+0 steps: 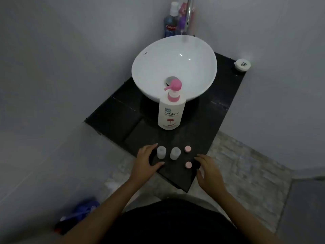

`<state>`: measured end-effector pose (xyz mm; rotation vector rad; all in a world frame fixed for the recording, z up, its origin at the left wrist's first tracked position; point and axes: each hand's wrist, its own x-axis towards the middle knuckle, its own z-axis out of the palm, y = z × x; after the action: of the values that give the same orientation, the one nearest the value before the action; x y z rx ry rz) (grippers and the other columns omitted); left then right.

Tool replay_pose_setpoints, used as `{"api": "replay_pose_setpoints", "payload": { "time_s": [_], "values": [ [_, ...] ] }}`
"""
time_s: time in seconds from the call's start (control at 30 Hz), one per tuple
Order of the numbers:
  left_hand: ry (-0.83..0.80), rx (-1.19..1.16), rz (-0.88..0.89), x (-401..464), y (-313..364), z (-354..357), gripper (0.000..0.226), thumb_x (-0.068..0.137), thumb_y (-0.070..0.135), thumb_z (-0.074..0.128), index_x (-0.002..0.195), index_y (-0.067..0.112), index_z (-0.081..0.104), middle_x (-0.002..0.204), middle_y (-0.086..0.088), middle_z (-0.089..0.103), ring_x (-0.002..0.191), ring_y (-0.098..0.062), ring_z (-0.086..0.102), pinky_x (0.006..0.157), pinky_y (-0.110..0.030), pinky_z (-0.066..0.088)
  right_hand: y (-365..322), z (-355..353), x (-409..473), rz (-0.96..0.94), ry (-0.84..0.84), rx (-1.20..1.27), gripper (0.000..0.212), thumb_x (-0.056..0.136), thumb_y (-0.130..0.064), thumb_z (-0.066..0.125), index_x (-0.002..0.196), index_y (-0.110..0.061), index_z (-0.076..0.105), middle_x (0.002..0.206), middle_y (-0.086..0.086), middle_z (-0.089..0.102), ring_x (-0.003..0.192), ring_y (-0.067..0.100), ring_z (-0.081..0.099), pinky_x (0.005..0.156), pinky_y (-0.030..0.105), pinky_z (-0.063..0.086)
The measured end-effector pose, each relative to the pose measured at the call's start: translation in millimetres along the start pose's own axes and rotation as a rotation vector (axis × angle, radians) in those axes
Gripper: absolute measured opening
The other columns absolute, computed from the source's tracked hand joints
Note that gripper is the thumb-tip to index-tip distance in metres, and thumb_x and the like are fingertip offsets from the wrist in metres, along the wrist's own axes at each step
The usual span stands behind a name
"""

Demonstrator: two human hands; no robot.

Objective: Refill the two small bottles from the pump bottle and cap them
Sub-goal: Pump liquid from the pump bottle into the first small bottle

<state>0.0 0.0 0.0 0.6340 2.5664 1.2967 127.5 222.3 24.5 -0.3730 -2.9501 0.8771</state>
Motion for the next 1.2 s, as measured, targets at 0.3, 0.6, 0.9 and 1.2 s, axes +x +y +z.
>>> {"api": "replay_pose_setpoints", "payload": {
  "time_s": [0.3,0.6,0.9,1.2],
  "values": [
    [0.014,-0.117,-0.058,10.8,15.5,-4.5,0.027,0.077,0.025,0.075,0.101,0.029,0.063,0.098,0.017,0.061,0.096,0.008,0.055,0.078,-0.005,0.042,-4.8,-11.7,7.0,0.061,0.09,0.067,0.041,0.074,0.016,0.052,0.11,-0.002,0.059,0.115,0.016,0.061,0.107,0.032,0.057,0.094,0.032,0.042],
    [0.207,-0.131,-0.037,63.0,62.5,-57.2,0.036,0.074,0.026,0.075,0.103,0.034,0.056,0.099,0.021,0.052,0.094,0.017,0.052,0.075,0.001,0.042,-67.3,-74.1,83.6,-0.008,0.355,0.358,0.022,0.09,-0.015,0.057,0.111,-0.01,0.06,0.105,0.003,0.064,0.095,0.009,0.06,0.081,0.011,0.044],
    [0.249,-0.038,0.053,97.1,93.6,-81.9,0.031,0.072,0.039,0.069,0.098,0.038,0.053,0.096,0.011,0.051,0.09,0.009,0.052,0.066,-0.009,0.041,-162.1,-132.1,203.0,-0.093,0.295,0.523,0.032,0.094,-0.032,0.049,0.088,-0.005,0.065,0.083,0.007,0.068,0.079,0.017,0.063,0.071,0.02,0.047],
    [0.298,-0.055,0.081,99.5,107.0,-84.7,0.034,0.075,0.037,0.071,0.104,0.027,0.057,0.1,0.008,0.053,0.089,0.011,0.052,0.062,-0.007,0.043,-162.0,-113.6,228.2,-0.001,0.011,0.537,0.027,0.093,-0.017,0.047,0.082,-0.006,0.069,0.063,0.0,0.068,0.053,0.009,0.062,0.06,0.015,0.049]
  ]
}}
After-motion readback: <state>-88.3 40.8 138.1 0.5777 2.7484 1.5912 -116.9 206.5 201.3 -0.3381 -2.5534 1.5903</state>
